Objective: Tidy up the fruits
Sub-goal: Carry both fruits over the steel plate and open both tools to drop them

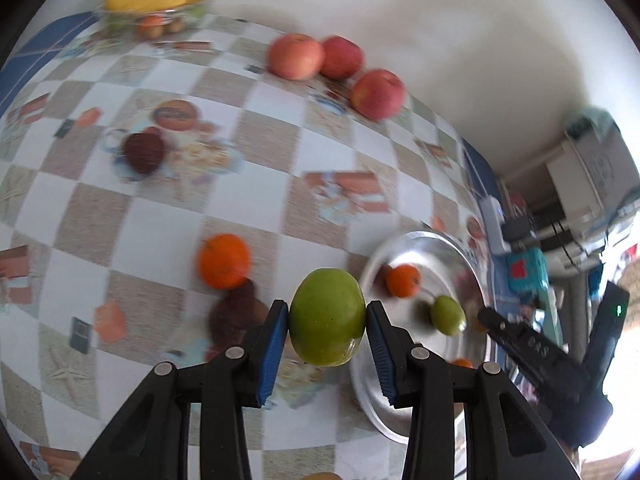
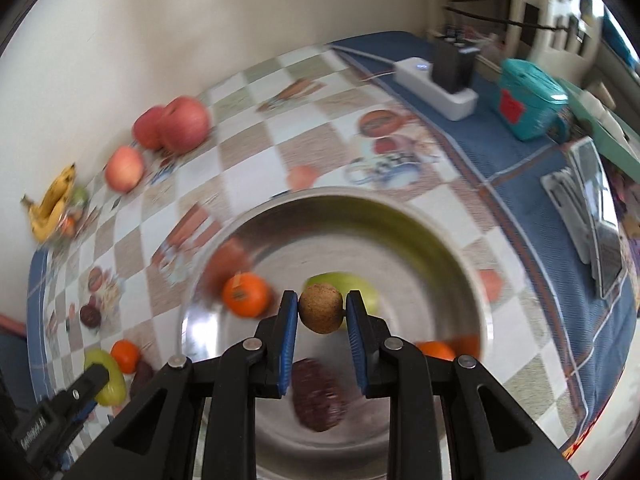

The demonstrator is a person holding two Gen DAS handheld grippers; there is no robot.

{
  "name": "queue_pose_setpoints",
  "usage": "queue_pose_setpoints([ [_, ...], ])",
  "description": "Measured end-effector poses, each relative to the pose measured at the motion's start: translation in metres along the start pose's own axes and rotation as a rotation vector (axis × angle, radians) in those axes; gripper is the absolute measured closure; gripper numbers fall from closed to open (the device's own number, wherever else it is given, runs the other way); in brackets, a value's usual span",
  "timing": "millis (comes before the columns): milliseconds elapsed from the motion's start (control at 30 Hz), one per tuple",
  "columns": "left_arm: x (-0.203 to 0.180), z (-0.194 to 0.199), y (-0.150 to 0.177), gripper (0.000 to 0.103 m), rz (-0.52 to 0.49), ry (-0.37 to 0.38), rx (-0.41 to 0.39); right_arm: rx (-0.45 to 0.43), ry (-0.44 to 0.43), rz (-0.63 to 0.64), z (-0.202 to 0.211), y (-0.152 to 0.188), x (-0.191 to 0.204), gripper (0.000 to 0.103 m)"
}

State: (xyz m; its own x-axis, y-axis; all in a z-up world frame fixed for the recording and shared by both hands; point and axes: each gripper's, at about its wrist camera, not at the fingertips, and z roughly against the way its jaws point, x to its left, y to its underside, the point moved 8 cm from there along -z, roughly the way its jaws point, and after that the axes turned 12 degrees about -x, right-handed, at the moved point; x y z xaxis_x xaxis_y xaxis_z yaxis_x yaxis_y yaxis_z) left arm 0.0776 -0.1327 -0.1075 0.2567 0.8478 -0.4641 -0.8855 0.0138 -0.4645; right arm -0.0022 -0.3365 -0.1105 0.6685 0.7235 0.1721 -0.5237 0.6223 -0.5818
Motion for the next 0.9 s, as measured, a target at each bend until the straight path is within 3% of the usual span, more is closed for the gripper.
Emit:
queue_pose_setpoints([
  [167, -0.031, -0.012, 0.017, 0.061, -0.072, 0.065, 0.026, -0.016, 0.028, -0.066, 0.000, -0.007, -0.029, 0.077],
  [400, -0.057, -0.026, 0.036, 0.061, -0.191, 0.092, 0.045, -0.009, 0.039, -0.110, -0.007, -0.007, -0.050, 0.077],
  [667, -0.054, -0.035, 0.052, 0.059, -0.197, 0.092, 0.118, 0.072, 0.082, -0.073, -0.023, 0.012, -0.049, 0.077],
  [900, -0.056, -0.032, 0.048, 0.058, -0.188, 0.119, 0.108, 0.077, 0.079, -0.086, -0.023, 0.012, -0.050, 0.076],
])
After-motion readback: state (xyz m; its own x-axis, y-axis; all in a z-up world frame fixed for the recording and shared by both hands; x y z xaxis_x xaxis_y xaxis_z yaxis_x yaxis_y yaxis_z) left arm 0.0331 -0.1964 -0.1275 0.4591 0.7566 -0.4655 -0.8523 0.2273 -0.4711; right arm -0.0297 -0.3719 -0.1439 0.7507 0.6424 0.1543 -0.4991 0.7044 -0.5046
